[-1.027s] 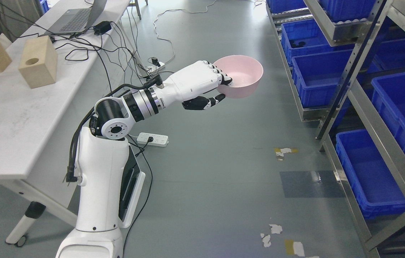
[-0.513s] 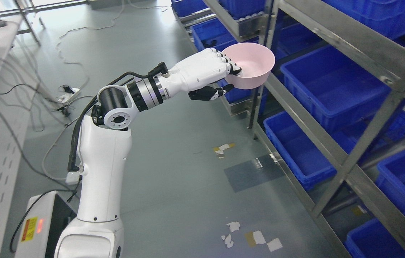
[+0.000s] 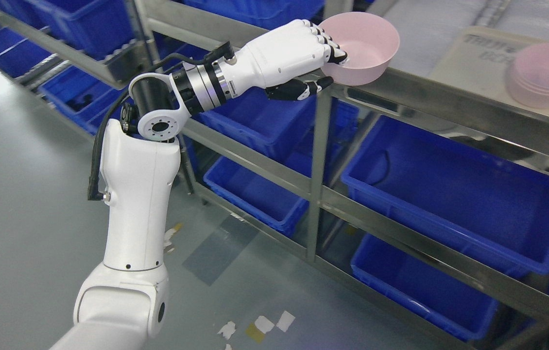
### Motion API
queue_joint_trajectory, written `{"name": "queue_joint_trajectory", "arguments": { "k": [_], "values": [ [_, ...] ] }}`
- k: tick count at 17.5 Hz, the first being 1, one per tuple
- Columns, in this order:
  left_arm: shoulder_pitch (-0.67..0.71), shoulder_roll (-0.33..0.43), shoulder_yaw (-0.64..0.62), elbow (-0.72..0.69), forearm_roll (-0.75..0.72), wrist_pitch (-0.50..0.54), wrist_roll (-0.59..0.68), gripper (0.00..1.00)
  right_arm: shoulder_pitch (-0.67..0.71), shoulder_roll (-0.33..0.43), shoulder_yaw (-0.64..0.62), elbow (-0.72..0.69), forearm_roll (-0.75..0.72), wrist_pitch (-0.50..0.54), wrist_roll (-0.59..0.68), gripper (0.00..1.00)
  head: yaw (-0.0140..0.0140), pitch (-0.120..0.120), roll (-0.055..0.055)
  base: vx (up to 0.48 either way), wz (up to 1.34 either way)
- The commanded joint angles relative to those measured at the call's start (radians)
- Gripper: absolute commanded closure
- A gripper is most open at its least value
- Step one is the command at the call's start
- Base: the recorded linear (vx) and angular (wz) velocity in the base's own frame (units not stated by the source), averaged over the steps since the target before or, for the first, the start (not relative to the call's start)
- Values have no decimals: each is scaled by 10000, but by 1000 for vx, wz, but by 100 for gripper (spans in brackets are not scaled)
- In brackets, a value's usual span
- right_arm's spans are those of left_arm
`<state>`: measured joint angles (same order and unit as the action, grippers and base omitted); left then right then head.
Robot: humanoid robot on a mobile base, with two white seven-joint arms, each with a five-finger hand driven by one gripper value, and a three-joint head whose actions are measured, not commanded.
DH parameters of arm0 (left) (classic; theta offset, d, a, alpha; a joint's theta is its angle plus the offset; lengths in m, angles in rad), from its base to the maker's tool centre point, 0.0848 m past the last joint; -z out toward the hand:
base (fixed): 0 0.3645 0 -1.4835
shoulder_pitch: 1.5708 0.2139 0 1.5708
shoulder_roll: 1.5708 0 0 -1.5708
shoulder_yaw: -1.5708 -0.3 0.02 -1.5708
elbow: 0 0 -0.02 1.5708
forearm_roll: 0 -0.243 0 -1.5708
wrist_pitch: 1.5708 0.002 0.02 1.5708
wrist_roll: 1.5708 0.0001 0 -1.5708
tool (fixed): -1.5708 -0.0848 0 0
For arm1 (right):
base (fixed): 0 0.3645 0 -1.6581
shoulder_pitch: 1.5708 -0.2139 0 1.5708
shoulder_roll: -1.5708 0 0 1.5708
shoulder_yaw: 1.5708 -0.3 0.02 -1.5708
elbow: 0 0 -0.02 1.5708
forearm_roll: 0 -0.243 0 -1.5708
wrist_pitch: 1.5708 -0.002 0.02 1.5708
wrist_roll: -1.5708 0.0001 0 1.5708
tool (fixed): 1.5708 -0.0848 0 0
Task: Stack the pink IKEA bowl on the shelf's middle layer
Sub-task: 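Lower the pink bowl onto the stack of pink bowls on the tray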
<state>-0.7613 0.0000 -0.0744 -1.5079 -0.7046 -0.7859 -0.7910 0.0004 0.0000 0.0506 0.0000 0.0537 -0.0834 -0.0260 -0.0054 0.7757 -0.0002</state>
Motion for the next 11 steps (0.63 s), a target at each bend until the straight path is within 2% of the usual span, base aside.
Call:
{"name": "queue_joint_trajectory", "arguments": {
  "k": [1,6,11],
  "values": [
    [-1022,175,420,505,-178,5,-97,97,227,-175,0,-175,0,6,-1,0,0,0,0,29,-1115],
    [-1038,175,759,1134,-1449,326,-144,97,227,-175,0,-175,0,6,-1,0,0,0,0,32,-1038],
    [-947,888,759,1120,-2173,1032,-297,97,227,-175,0,-175,0,6,-1,0,0,-2,0,74,-626]
  ]
}}
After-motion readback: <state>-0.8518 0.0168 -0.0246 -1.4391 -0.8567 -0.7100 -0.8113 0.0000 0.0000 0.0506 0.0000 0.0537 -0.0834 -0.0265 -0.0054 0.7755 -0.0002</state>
